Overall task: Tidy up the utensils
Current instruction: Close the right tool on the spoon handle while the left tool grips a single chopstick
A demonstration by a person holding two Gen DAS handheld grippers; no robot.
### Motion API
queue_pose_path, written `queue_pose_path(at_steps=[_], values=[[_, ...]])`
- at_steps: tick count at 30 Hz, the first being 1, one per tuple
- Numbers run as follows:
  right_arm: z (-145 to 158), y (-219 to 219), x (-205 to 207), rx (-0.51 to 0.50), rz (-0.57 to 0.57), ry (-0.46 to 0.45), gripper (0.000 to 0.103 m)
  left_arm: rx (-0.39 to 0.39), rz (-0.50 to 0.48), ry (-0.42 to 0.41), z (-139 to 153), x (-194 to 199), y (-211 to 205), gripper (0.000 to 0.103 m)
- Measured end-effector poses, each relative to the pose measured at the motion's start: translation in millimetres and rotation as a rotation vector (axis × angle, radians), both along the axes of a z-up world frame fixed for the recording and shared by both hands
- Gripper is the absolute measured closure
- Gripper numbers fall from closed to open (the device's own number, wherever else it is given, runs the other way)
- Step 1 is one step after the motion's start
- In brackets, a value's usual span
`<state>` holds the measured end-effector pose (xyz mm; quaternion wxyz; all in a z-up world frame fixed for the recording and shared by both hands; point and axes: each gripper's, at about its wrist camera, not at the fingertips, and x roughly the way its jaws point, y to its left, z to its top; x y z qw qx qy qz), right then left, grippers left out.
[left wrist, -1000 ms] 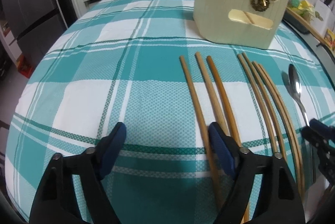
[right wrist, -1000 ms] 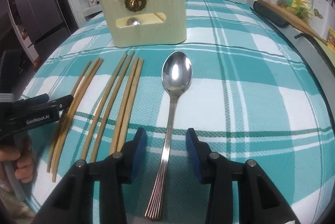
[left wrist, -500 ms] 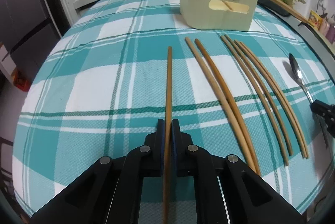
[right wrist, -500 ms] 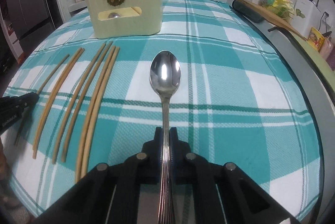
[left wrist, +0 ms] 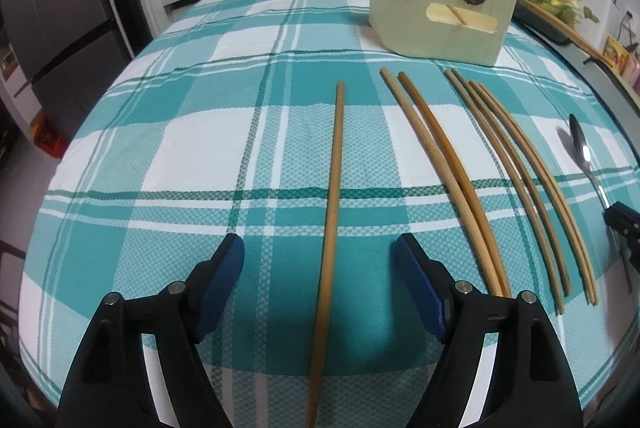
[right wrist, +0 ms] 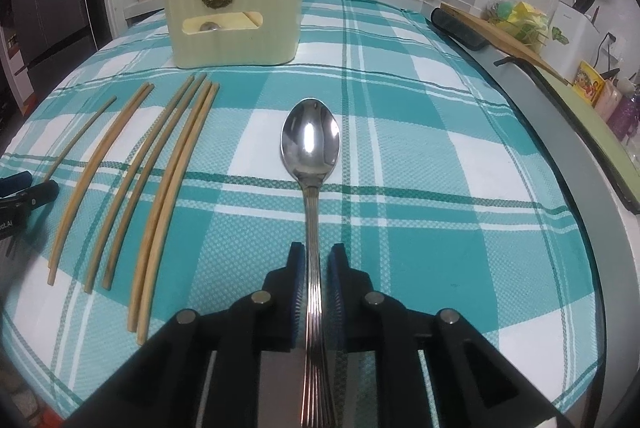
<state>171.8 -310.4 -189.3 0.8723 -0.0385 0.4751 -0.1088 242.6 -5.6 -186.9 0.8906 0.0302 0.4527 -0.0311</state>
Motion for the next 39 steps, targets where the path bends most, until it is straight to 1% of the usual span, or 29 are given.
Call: queue_pose_path(at_steps=[6,19,22,23,24,26,29,31,34,37,39], values=[[-0.2,-1.4,0.0,0.006,-0.005,-0.005,0.085,-0.006,0.008,-0.002,-1.3,-0.2,2.8,0.019],[-0.4,2.0,1.1,-0.009,-0.003,-0.005,0.085,-0.012,0.008,0.0,-1.6,-0.4,3.7,0.018],[-0.1,1.7,1.1,-0.002,-0.004,-0.005,0.085,-0.031,-0.005,0.008,0.1,0.2,7.1,0.018],[0.5,0.6,1.3,0.011,-0.004,-0.004,0.082,-0.049,-0.008,0.011,1.8,-0.1,10.2,0.018],[1.5,-1.7,1.3,0.038,-0.002,-0.004,0.07,-0.07,-0.008,0.014,3.9,0.1,14.2,0.018],[4.8,-7.4,-0.5,0.098,0.0,-0.015,0.056,-0.109,-0.009,0.02,9.5,1.5,22.9,0.018],[11.8,-10.4,-2.2,0.111,0.012,-0.032,0.056,-0.138,-0.035,0.033,18.4,9.6,31.5,0.018],[17.2,-12.8,0.4,0.117,0.024,-0.033,0.056,-0.129,-0.063,0.048,21.6,17.4,32.1,0.018],[23.5,-19.4,8.5,0.14,0.036,-0.024,0.056,-0.078,-0.124,0.073,21.3,33.4,25.5,0.018],[22.2,-22.6,21.4,0.136,0.051,0.002,0.053,-0.002,-0.144,0.097,12.2,51.4,19.1,0.02],[16.7,-21.3,33.4,0.116,0.066,0.027,0.053,0.009,-0.153,0.121,4.9,63.5,16.0,0.02]])
